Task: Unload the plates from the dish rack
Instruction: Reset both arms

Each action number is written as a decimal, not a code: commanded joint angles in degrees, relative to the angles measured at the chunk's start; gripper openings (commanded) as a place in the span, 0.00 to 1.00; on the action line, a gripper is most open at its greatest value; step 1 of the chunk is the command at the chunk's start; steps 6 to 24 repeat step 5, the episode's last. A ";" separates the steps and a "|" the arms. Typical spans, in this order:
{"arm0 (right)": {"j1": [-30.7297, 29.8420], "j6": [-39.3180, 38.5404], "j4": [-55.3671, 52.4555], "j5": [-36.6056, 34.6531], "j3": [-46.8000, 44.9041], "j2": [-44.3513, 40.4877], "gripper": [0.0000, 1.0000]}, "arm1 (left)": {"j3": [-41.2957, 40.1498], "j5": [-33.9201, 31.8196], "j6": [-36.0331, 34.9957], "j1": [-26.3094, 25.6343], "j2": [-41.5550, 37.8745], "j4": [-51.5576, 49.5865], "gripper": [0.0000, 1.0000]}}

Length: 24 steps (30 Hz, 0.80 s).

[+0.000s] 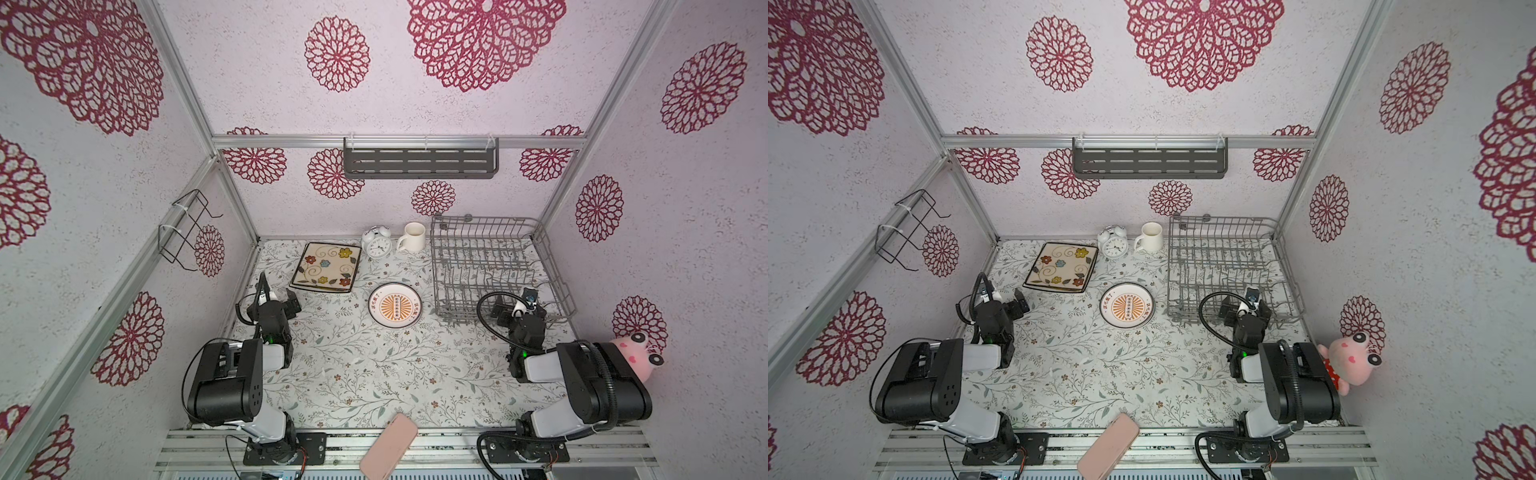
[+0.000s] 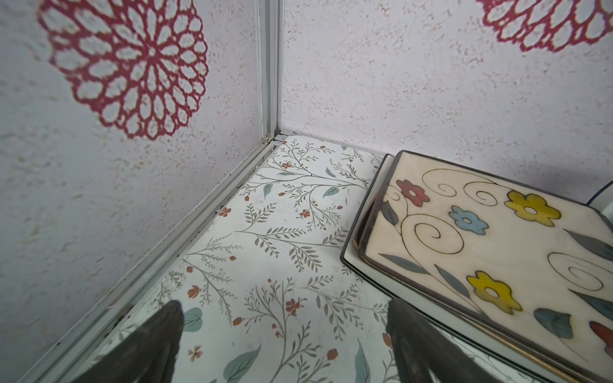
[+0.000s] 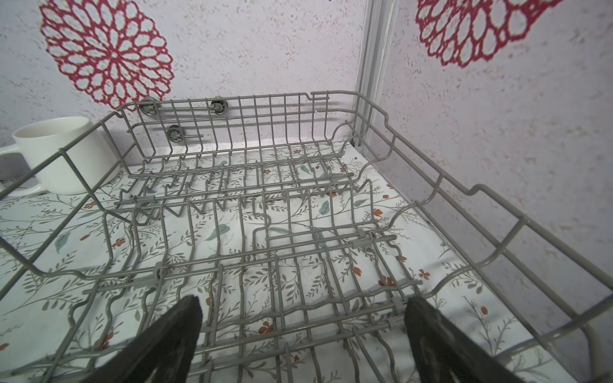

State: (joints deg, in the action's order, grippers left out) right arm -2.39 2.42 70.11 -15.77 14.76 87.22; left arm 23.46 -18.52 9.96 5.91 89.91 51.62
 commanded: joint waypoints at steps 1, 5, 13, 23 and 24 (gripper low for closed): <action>0.29 -0.96 -1.12 0.31 -0.14 0.81 0.99 | 0.49 0.57 -1.55 -0.20 -0.20 0.53 0.97; 0.28 -0.91 -1.27 0.39 -0.25 0.80 0.99 | 0.88 1.66 -1.08 0.68 -0.11 -0.35 0.97; 0.28 -0.91 -1.27 0.39 -0.25 0.80 0.99 | 0.88 1.66 -1.08 0.68 -0.11 -0.35 0.97; 0.28 -0.91 -1.27 0.39 -0.25 0.80 0.99 | 0.88 1.66 -1.08 0.68 -0.11 -0.35 0.97; 0.28 -0.91 -1.27 0.39 -0.25 0.80 0.99 | 0.88 1.66 -1.08 0.68 -0.11 -0.35 0.97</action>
